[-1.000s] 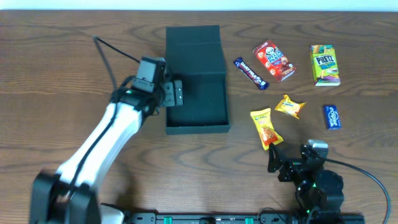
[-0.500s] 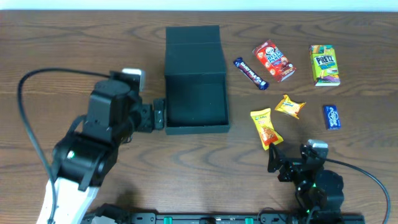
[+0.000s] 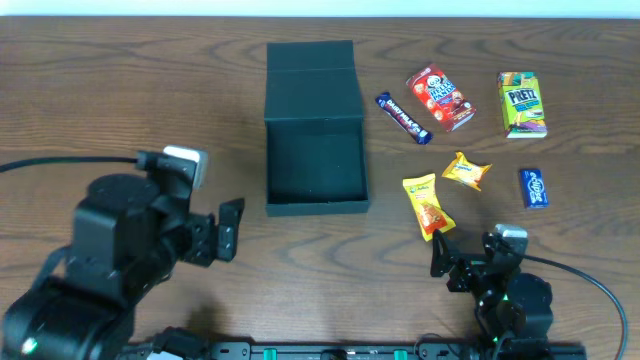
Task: Pack container
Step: 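Retract the left arm back toward its base, then reach the right gripper to the green Pretz box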
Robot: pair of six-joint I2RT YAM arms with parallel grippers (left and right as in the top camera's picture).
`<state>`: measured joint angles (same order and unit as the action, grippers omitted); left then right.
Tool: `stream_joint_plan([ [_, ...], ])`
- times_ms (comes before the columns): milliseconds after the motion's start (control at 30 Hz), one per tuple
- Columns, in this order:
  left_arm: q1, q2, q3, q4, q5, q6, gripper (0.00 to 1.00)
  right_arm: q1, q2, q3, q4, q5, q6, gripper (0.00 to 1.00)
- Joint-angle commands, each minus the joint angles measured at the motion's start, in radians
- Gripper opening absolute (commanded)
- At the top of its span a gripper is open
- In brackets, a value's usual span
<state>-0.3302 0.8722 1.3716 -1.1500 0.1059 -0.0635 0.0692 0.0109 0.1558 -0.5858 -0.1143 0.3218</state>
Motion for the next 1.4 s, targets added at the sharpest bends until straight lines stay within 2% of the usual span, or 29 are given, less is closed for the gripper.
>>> stream_joint_plan([
  [0, 0.001, -0.003, 0.076, -0.066, 0.021, 0.066, 0.95, 0.000, -0.005, -0.003, -0.001, 0.013, -0.004, 0.99],
  [167, 0.001, -0.003, 0.138, -0.170, 0.084, 0.091, 0.95, 0.000, -0.005, -0.003, -0.001, 0.037, -0.005, 0.99],
  [500, 0.001, -0.003, 0.150, -0.201, 0.109, 0.093, 0.95, 0.001, -0.005, -0.003, 0.003, 0.028, 0.001, 0.99],
  [567, 0.001, -0.003, 0.150, -0.212, 0.109, 0.094, 0.95, 0.000, -0.005, -0.003, 0.003, -0.016, 0.063, 0.99],
  [733, 0.001, -0.003, 0.150, -0.216, 0.104, 0.094, 0.95, 0.000, -0.005, -0.002, 0.003, -0.198, 0.387, 0.99],
  [800, 0.001, -0.003, 0.150, -0.216, 0.104, 0.094, 0.95, 0.000, -0.005, -0.001, 0.002, -0.293, 0.457, 0.99],
  [1000, 0.001, -0.003, 0.150, -0.216, 0.104, 0.094, 0.95, 0.000, -0.005, 0.000, 0.013, -0.350, 0.473, 0.99],
  [1133, 0.001, -0.003, 0.150, -0.216, 0.104, 0.094, 0.95, 0.000, -0.005, 0.002, 0.130, -0.428, 0.334, 0.99],
  [1233, 0.001, -0.003, 0.150, -0.216, 0.104, 0.094, 0.95, 0.000, 0.011, 0.014, 0.137, -0.383, 0.332, 0.99],
  [1367, 0.001, -0.003, 0.150, -0.216, 0.104, 0.094, 0.95, 0.000, 0.132, 0.082, 0.141, -0.367, 0.219, 0.99],
])
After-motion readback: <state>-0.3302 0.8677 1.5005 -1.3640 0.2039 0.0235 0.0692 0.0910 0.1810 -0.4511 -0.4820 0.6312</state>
